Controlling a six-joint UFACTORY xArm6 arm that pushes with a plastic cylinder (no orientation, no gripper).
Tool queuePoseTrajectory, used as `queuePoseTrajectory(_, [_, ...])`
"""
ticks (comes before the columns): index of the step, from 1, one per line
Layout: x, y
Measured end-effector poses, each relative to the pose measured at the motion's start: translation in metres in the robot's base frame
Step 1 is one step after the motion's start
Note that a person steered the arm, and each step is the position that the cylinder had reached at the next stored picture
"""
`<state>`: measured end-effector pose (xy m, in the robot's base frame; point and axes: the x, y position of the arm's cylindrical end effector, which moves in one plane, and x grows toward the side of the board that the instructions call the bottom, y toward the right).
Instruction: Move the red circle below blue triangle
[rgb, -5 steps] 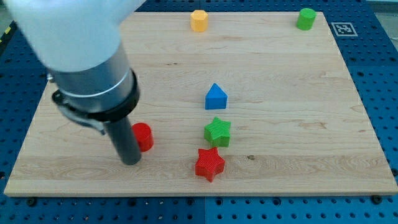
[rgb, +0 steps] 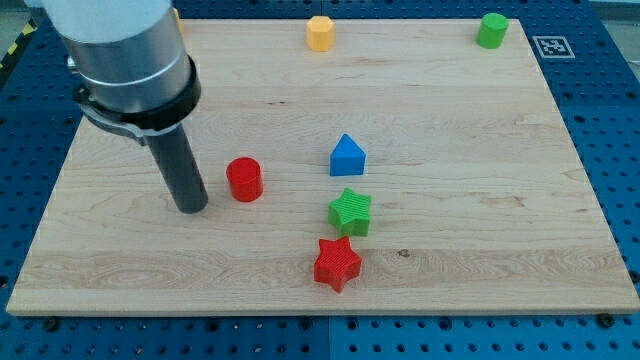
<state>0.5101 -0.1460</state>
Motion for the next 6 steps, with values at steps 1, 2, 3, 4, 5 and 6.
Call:
queuePoseTrajectory(1, [-0.009, 0.010])
queuePoseTrajectory(2, [-0.013, 0.045])
queuePoseTrajectory(3, [-0.013, 0.063])
queuePoseTrajectory(4, [-0.019, 0.049])
queuePoseTrajectory(5, [-0.031, 0.022])
queuePoseTrajectory(6, [-0.031, 0.027])
